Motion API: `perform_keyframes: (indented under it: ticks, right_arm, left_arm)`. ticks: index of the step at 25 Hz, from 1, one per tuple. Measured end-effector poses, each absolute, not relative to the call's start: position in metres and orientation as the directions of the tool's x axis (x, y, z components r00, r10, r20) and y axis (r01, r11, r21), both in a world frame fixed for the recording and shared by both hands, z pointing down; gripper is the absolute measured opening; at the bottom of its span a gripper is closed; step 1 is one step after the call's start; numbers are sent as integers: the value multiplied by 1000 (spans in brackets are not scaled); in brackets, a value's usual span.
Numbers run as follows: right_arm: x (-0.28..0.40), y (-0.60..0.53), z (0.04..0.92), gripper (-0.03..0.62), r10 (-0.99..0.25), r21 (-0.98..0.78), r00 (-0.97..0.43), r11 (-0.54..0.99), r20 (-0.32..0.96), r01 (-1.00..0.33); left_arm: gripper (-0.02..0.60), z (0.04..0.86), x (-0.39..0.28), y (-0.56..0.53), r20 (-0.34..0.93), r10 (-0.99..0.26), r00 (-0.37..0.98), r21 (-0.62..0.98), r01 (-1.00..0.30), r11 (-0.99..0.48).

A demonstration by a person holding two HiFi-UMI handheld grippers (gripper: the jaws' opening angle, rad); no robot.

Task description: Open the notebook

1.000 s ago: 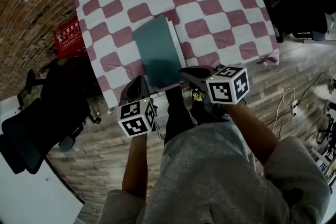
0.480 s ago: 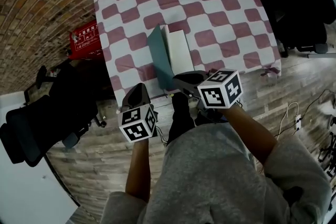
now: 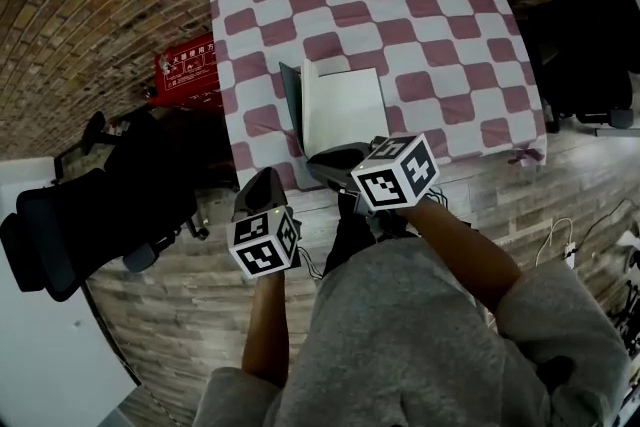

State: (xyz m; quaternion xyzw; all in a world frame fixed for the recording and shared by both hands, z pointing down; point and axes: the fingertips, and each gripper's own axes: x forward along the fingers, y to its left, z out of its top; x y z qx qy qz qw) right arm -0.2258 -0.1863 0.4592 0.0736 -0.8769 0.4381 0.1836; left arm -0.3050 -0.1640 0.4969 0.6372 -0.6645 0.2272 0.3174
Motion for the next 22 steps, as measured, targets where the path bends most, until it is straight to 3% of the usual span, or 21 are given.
perform_keyframes:
  ticks: [5,12,14,17,20,22]
  right_arm:
    - [-263,-178,469,55,99,-794,-933,560,347,-236]
    - [-305,-170,502,64,170,-948,-966,283,197,-143]
    - [-310,-172,531,64,156,-939,-950,259,272,-226]
    - [-299,-171,576,50,161,-846,-877,386,453,-366]
    - [-292,-165,578,49,166,-808,-858,458,487,-370]
    - [-283,-172,577,49,105,-777,-851,476,515,-412]
  left_arm:
    - [9,496,-327,-158,712,-702,-22,93,-988,125]
    - [9,497,-346,-161,715,-697,-48,78,-986,148]
    - [9,495,-350,-164,712,-700,-53,75,-986,151]
    - [9,493,-355,-168,709,-703,-56,74,-985,154]
    - [9,494,-354,-173,709,-704,-44,77,-987,139]
    - [9,498,-347,-178,712,-702,-25,83,-989,120]
